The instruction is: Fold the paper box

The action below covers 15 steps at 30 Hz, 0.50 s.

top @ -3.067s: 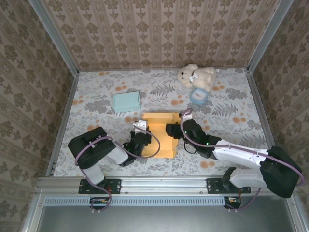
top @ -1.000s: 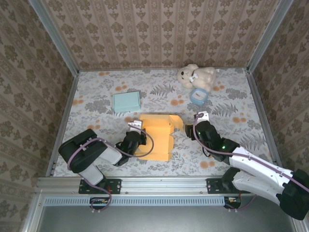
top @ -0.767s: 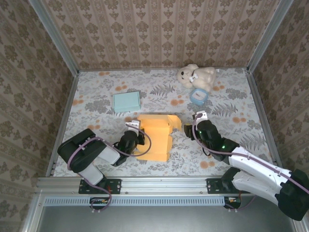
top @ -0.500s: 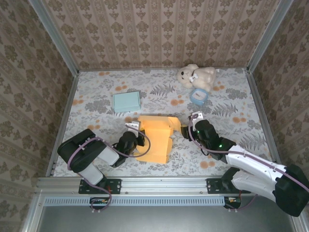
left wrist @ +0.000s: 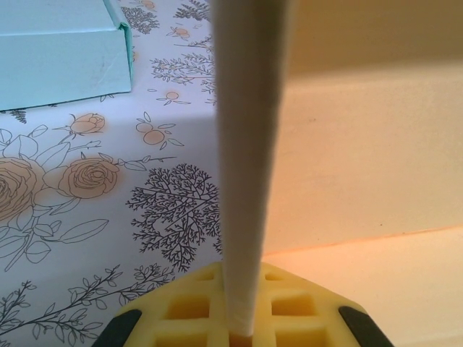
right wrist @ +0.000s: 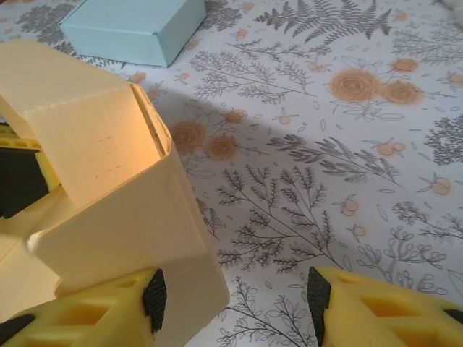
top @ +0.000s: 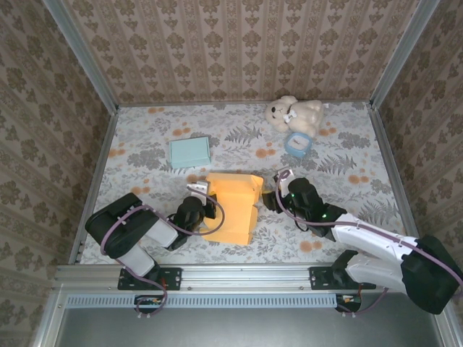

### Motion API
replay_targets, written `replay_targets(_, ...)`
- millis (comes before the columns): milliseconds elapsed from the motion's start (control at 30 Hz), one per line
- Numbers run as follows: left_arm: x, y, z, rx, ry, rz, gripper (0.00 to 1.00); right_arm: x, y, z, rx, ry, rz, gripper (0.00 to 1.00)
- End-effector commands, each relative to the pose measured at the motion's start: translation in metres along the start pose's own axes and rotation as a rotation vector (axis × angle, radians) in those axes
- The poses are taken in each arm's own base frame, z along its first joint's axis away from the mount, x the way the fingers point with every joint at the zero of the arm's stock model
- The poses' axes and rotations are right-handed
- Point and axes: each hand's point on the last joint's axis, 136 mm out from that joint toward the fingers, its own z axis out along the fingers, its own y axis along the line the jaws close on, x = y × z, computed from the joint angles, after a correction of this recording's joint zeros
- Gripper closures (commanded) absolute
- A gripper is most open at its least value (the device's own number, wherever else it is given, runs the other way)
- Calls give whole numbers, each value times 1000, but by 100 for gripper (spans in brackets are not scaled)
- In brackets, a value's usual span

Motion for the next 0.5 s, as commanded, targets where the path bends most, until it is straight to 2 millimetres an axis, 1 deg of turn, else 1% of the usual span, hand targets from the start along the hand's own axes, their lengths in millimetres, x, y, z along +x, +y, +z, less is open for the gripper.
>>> replay_targets(0,-2,-1,-2,12,-2,-16,100,3,10,4,-54,1,-9,43)
replay_targets(233,-2,-2,-2,16,-1,-16,100,4,24,8,-122,8,-33,44)
replay_targets(467,0,-2,-1,16,6,-15,100,7,27,15,-129,26,-40,44)
